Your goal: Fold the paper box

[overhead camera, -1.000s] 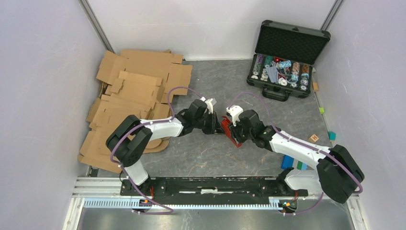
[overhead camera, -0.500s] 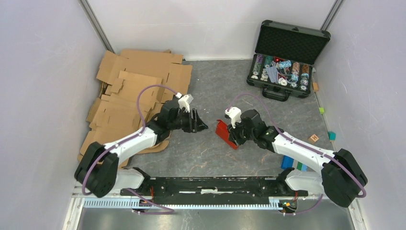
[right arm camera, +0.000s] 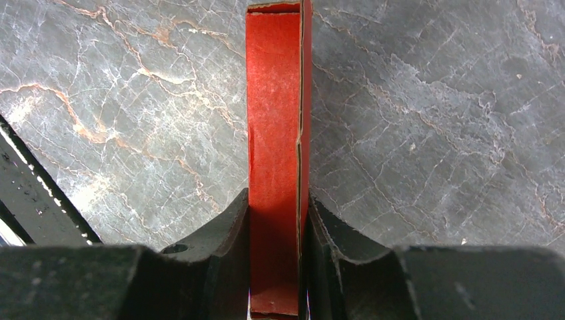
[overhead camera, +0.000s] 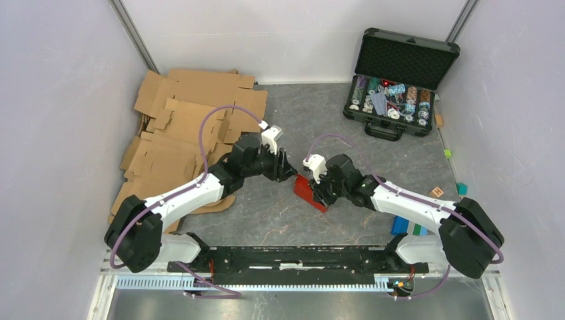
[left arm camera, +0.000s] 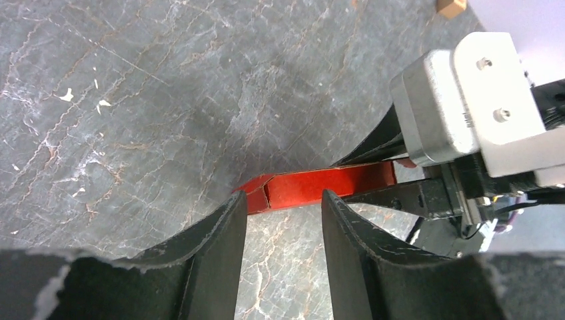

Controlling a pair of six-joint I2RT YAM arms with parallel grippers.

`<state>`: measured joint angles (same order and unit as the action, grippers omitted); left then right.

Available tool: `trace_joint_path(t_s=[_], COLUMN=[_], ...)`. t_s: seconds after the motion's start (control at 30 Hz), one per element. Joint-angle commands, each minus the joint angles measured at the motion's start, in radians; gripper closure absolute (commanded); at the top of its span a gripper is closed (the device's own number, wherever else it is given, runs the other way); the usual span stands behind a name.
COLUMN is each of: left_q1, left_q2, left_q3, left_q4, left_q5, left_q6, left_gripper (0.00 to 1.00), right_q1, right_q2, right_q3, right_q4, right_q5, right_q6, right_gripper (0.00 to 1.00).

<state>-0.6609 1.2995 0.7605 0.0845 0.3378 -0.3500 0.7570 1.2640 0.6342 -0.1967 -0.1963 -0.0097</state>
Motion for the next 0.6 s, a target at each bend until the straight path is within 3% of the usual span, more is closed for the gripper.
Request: trace_joint_path(t_s=[0.0,0.57], left_q1=[-0.017,-0.028], left_q2=[0.031,0.114], left_q3=[0.013,0.059], left_q4=[0.012,-0.055], left_q5=[-0.046,-0.039], left_q6=[0.110,0.117], left_gripper=[0.48,0.58], right_q1=[0.019,0.026], right_q2=[0.011,0.021], right_q3=[0.048,0.053], right_q4=[0.028,0.034], right_q5=[0.015,0.006], right_q6=[-0.037,-0.039], right_gripper=[0.68,0.68])
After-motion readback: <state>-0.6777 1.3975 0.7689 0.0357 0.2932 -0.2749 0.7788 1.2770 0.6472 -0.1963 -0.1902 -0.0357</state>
